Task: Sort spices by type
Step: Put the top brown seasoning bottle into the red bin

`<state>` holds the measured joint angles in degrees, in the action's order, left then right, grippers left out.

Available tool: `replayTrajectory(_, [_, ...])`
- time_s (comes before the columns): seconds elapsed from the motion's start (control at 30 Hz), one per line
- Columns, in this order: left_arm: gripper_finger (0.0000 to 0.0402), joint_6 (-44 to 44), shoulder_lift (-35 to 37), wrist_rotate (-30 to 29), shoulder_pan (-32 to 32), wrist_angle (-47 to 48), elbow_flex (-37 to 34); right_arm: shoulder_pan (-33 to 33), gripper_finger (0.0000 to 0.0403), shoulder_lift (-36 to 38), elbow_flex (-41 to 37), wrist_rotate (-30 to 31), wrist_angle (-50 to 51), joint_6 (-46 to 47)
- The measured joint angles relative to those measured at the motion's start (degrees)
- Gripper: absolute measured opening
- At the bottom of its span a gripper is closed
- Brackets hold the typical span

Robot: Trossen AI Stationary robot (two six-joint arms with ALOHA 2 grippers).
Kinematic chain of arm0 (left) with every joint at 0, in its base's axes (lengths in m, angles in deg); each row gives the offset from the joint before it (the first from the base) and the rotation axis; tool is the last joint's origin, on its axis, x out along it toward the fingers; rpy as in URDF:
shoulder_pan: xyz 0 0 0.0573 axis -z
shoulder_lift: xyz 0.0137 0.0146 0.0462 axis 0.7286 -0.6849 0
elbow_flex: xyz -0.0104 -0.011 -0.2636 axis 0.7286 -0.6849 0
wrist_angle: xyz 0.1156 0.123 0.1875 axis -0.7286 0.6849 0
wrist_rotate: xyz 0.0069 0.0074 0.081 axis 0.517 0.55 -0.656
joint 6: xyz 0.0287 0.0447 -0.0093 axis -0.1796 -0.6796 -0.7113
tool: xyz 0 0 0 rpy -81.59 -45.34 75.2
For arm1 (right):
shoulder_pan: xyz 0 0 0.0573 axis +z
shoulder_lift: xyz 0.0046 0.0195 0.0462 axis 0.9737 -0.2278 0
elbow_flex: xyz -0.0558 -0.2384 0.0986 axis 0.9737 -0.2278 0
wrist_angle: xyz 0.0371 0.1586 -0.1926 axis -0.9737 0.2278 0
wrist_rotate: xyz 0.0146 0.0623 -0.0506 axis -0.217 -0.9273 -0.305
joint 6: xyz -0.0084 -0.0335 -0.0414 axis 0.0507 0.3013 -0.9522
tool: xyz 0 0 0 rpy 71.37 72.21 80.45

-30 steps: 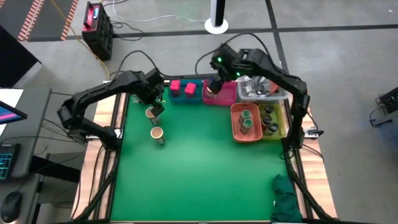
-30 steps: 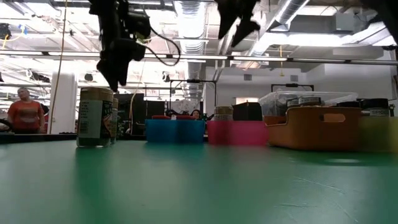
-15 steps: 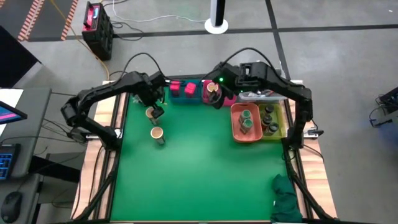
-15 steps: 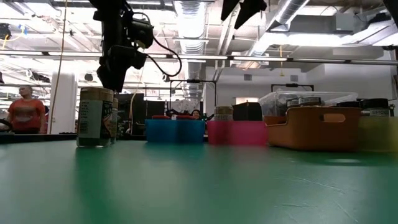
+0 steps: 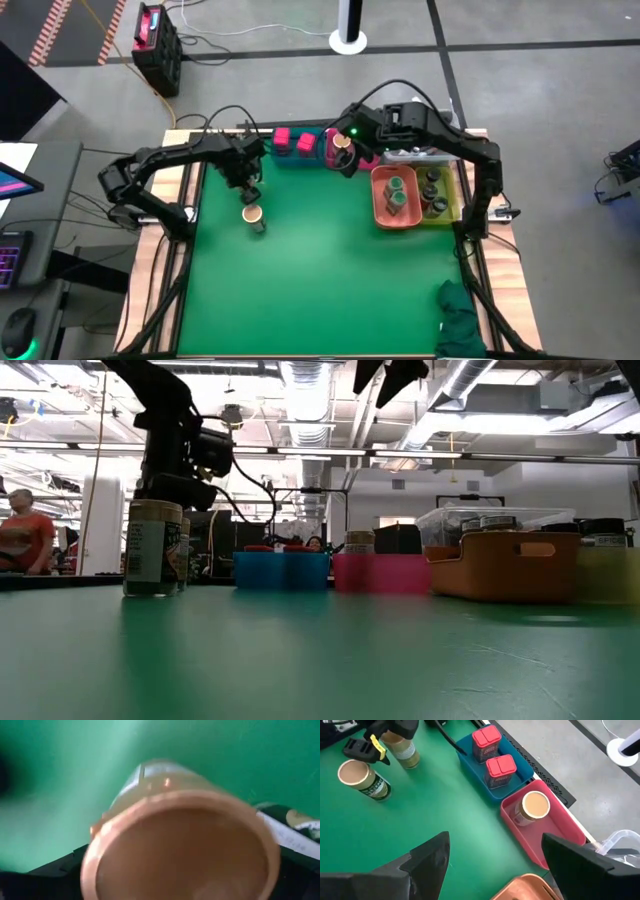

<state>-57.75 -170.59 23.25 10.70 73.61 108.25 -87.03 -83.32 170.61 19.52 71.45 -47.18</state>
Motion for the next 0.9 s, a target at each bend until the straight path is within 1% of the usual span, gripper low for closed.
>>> replayTrajectory(0.23, [0.0341, 0.06, 0.86, -0.05, 0.02, -3.89, 0.00, 0.00, 0.0340, 0.00, 0.00, 0.00, -0.07, 0.49])
replayTrajectory(0.43, [0.0269, -1.43, 0.92, 0.36, 0.21, -4.48, 0.04, 0.00, 0.0340, 0.00, 0.00, 0.00, -0.05, 1.49])
replayTrajectory(0.57, [0.0269, -1.37, 0.90, 0.59, 0.89, -4.71, 0.17, 0.02, 0.0340, 0.00, 0.00, -0.02, 0.01, 1.90])
replayTrajectory(0.67, [0.0269, -0.82, 0.68, 1.05, 1.90, -4.30, 2.02, 0.33, 0.0340, 0.00, 0.00, -0.02, 1.13, 2.32])
replayTrajectory(0.73, [0.0269, -0.02, 0.77, 1.38, 2.85, -3.72, 4.86, 0.48, 0.0340, 0.01, 0.00, -0.21, 3.44, 2.73])
replayTrajectory(0.83, [0.0269, 1.54, 0.41, 4.06, 4.60, -2.91, 10.69, 0.46, 0.0340, 0.31, 0.00, -1.17, 7.29, 2.76])
replayTrajectory(0.9, [0.0269, 2.24, 0.22, 4.66, 6.03, -2.83, 14.53, 0.46, 0.0340, 0.67, 0.00, -1.57, 9.04, 1.95])
